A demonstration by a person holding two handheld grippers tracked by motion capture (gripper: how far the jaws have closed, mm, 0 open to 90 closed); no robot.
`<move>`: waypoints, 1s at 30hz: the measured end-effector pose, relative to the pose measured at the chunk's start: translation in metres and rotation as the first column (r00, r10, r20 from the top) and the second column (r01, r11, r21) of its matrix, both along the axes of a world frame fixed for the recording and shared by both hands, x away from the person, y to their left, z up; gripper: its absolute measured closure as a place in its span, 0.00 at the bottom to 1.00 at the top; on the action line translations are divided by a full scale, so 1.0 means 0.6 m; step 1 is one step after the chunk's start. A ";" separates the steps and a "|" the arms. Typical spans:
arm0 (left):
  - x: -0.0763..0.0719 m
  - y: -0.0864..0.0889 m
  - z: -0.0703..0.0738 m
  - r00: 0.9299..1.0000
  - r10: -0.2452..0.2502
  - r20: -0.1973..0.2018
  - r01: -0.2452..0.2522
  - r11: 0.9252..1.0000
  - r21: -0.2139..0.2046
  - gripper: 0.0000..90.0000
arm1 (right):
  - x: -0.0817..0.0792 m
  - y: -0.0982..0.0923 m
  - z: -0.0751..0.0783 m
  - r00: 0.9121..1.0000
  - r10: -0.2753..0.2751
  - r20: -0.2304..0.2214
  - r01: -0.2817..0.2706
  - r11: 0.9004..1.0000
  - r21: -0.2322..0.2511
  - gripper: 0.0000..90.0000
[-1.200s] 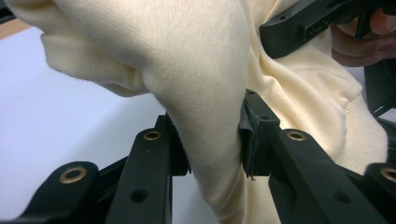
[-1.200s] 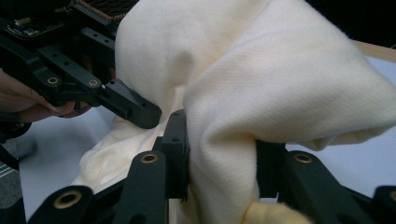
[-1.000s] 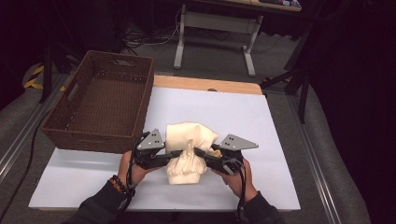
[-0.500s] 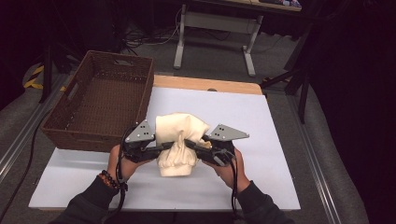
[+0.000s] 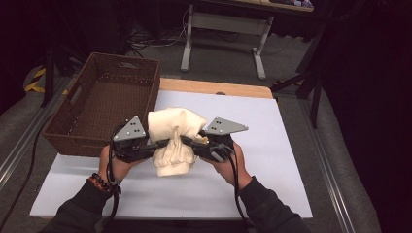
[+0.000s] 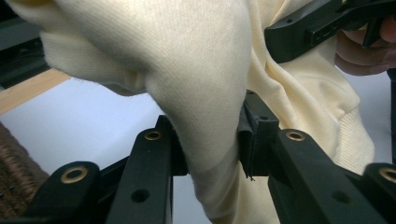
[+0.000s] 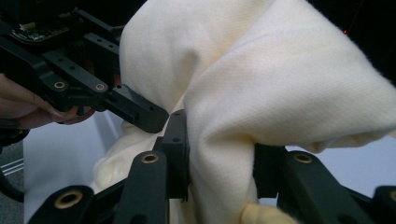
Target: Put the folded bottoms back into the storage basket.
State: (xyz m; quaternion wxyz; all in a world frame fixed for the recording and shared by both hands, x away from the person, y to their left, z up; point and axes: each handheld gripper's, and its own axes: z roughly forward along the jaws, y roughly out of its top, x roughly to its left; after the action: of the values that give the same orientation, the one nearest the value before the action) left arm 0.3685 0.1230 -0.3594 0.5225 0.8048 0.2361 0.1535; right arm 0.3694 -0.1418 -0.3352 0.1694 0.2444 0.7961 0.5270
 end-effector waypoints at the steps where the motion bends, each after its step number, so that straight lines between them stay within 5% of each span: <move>1: 0.000 0.004 0.003 1.000 0.008 0.002 -0.008 1.000 -0.002 0.77 | 0.002 0.003 0.002 1.000 0.003 0.001 -0.003 1.000 0.001 0.73; 30: 0.016 0.087 0.062 0.995 0.097 0.019 -0.097 0.995 0.010 0.77 | 0.047 0.091 0.049 0.998 0.054 0.038 -0.055 0.998 0.030 0.73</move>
State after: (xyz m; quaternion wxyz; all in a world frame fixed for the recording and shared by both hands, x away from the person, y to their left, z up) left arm 0.3778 0.1750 -0.3224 0.5122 0.7937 0.2692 0.1877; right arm 0.3974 -0.0874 -0.3057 0.1656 0.2153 0.7910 0.5482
